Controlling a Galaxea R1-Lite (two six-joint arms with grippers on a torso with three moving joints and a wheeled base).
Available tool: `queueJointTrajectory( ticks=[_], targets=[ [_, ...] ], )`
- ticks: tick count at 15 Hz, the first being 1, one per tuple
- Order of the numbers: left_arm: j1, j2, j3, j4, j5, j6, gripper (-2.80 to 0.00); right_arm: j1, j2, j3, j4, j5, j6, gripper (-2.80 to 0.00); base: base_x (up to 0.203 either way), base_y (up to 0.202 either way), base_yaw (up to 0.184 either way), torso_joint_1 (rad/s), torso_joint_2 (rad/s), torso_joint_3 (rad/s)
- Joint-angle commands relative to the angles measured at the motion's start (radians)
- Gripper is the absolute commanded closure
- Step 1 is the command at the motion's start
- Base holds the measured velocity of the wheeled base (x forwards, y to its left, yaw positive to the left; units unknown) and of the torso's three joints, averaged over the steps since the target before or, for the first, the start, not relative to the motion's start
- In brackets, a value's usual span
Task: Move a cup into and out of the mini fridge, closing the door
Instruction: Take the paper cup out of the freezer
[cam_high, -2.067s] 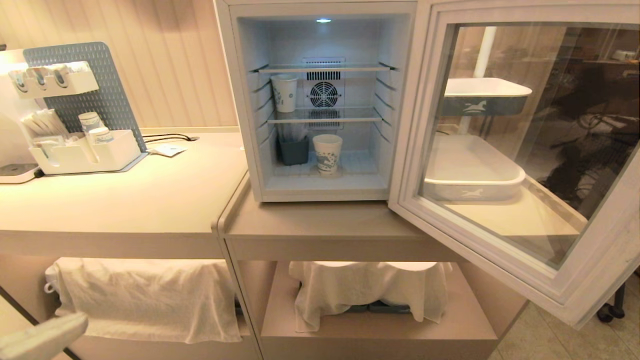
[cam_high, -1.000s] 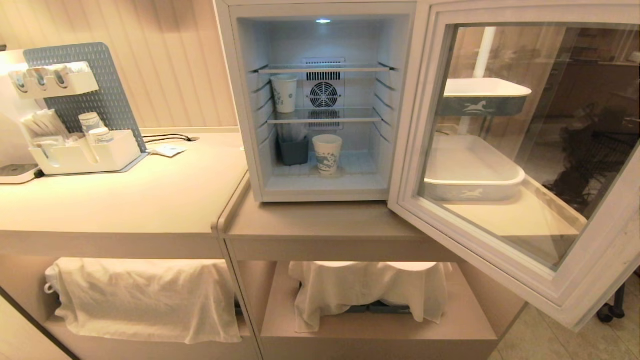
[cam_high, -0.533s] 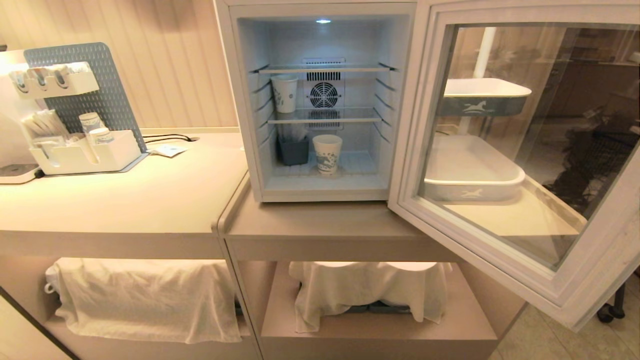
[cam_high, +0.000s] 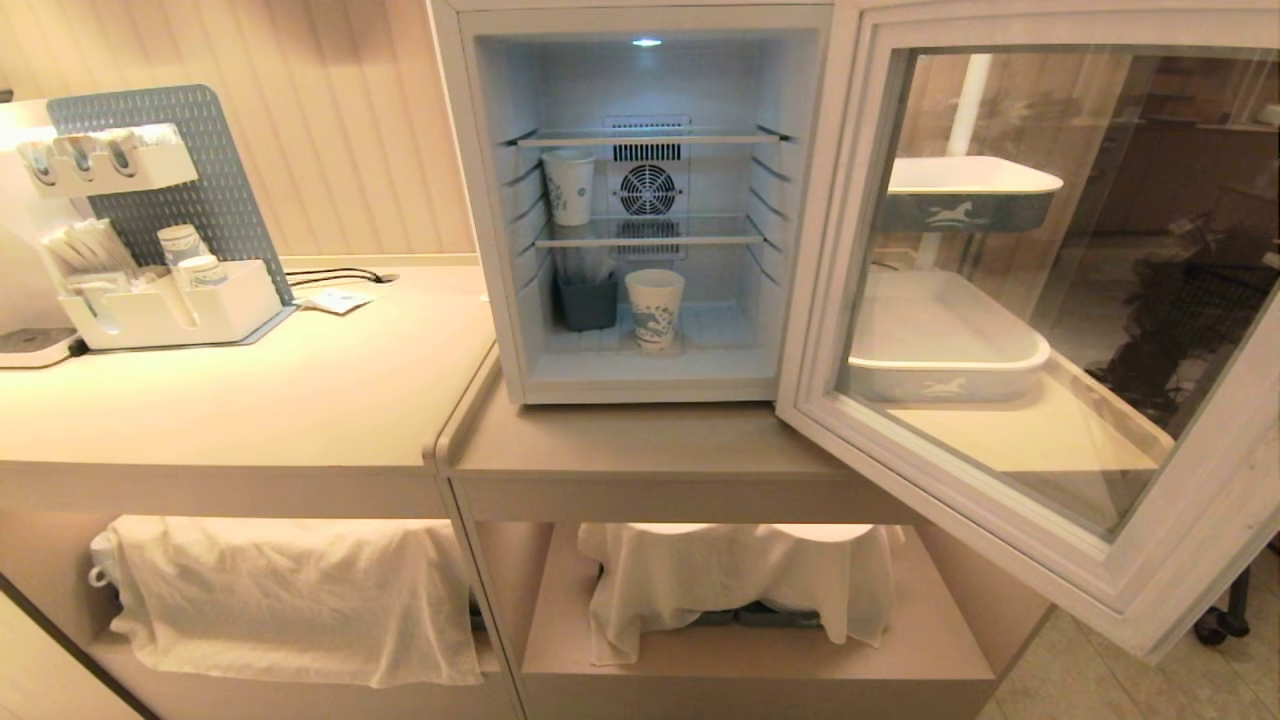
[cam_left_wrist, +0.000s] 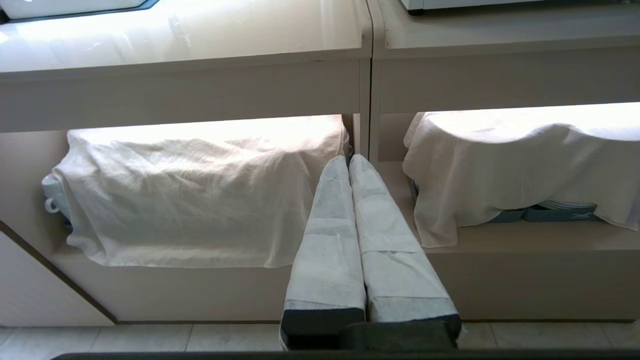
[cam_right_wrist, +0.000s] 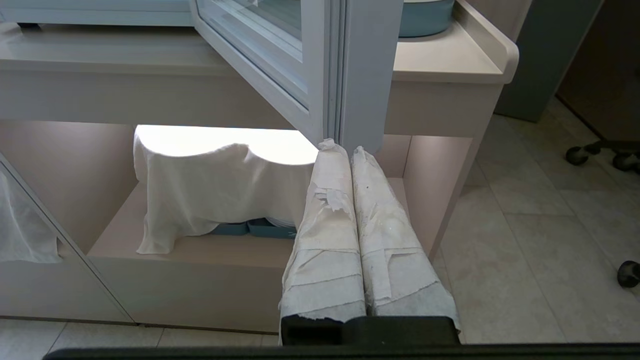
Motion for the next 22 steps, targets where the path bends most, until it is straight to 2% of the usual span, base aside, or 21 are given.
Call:
queueJointTrajectory(
  ticks=[1, 3, 5, 9, 22],
  targets=[
    [0.0, 0.0, 0.0, 0.001, 0.001, 0.001, 0.0, 0.0, 0.0, 0.0, 0.0, 0.001, -0.001, 0.0, 0.0, 0.0, 0.0, 0.0, 0.0, 0.0],
    [0.0, 0.0, 0.001, -0.002, 0.004, -0.007, 0.0, 0.0, 0.0, 0.0, 0.0, 0.001, -0.001, 0.0, 0.0, 0.0, 0.0, 0.0, 0.0, 0.0],
    [0.0, 0.001, 0.0, -0.002, 0.002, -0.041, 0.0, 0.0, 0.0, 0.0, 0.0, 0.001, -0.001, 0.0, 0.0, 0.0, 0.0, 0.0, 0.0, 0.0],
    [0.0, 0.0, 0.0, -0.005, 0.002, -0.051, 0.0, 0.0, 0.0, 0.0, 0.0, 0.001, -0.001, 0.0, 0.0, 0.048, 0.001, 0.002, 0.0, 0.0],
    [0.0, 0.0, 0.0, -0.008, 0.002, -0.062, 0.0, 0.0, 0.0, 0.0, 0.002, 0.001, -0.002, 0.0, 0.0, 0.192, 0.0, 0.004, 0.0, 0.003]
  ],
)
